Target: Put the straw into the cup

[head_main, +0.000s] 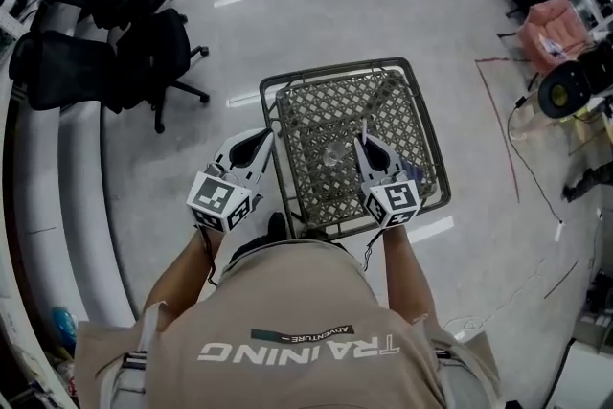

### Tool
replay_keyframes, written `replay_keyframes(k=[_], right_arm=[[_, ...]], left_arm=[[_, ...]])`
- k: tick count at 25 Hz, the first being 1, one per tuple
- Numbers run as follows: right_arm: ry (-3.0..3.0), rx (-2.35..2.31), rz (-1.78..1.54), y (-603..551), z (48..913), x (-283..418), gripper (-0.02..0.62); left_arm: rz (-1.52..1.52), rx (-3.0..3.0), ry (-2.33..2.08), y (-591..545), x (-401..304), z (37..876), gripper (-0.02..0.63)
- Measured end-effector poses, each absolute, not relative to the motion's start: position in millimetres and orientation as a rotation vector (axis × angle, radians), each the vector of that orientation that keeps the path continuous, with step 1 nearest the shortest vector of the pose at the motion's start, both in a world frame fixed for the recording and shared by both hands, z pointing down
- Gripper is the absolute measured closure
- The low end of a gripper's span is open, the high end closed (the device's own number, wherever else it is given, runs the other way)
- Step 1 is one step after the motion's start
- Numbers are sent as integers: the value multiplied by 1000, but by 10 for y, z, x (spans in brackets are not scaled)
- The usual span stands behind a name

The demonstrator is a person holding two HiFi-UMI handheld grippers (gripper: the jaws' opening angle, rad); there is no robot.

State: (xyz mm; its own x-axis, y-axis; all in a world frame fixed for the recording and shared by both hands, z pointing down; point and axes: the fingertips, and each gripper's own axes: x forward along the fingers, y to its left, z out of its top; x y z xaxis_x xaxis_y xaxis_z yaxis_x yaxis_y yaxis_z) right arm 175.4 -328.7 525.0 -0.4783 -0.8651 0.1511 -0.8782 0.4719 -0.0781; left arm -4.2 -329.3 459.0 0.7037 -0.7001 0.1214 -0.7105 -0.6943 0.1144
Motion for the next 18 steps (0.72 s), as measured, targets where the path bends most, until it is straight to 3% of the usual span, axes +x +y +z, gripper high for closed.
replay_keyframes(k=[18], right_arm=[[-2488, 1468, 414, -3910, 6243, 1628, 552]], left_arm=[[140, 2697, -1358, -3412, -458, 4574, 591]])
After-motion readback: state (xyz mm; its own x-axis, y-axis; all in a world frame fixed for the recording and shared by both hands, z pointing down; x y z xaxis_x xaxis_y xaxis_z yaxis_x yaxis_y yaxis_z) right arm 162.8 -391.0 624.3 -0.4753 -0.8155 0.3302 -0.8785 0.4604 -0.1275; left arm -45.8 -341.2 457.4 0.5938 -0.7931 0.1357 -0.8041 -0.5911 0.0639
